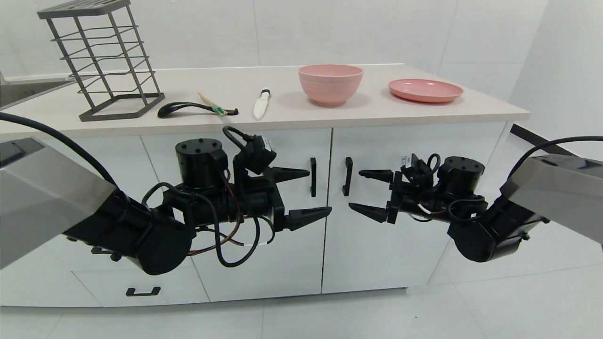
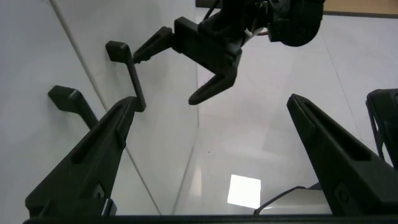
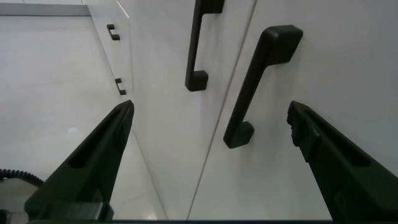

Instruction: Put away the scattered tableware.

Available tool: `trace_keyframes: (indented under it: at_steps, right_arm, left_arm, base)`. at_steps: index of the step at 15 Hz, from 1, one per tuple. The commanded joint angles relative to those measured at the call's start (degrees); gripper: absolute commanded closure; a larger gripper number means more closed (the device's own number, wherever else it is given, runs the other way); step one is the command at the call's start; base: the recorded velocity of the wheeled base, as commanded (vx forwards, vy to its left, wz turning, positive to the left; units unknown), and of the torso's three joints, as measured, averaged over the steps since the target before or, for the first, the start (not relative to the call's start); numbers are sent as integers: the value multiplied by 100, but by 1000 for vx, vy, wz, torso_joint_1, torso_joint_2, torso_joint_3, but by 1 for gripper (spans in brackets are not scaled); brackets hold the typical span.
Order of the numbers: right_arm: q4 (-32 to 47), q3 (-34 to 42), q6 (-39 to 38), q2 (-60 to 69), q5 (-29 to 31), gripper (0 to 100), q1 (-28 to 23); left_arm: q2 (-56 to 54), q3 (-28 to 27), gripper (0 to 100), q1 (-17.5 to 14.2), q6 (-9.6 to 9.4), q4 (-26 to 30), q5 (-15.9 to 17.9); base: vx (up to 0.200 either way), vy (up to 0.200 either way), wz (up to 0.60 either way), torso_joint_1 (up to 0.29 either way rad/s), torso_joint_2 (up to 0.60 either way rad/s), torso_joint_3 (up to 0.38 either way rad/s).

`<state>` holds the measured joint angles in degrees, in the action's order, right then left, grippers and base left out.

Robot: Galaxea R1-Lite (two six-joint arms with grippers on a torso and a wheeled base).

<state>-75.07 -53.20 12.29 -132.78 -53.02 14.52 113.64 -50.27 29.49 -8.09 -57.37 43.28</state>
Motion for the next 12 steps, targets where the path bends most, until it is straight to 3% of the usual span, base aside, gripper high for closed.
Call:
trace_keyframes:
  at_steps: [1,2,10,12]
  right_arm:
    - [1,-270,2,-196,-16,0,16]
    - [1,-367,2,-248,-16,0,33]
    - [19,-1035,-7,-688,-191,0,288]
    - [1,-1140,2,-776,-534,0,323]
  left_arm:
    - [27,-114,0,31,1,59,-126]
    - [106,-272,0,31,1,112,-250]
    - [659,-1002,0,215,54,244,-197]
    - [686,-1125,0,215,273,261,-206]
  base:
    - [0,0,0,0,0,0]
    - [0,0,0,0,0,0]
    - [0,0,0,0,0,0]
    - [0,0,0,0,0,0]
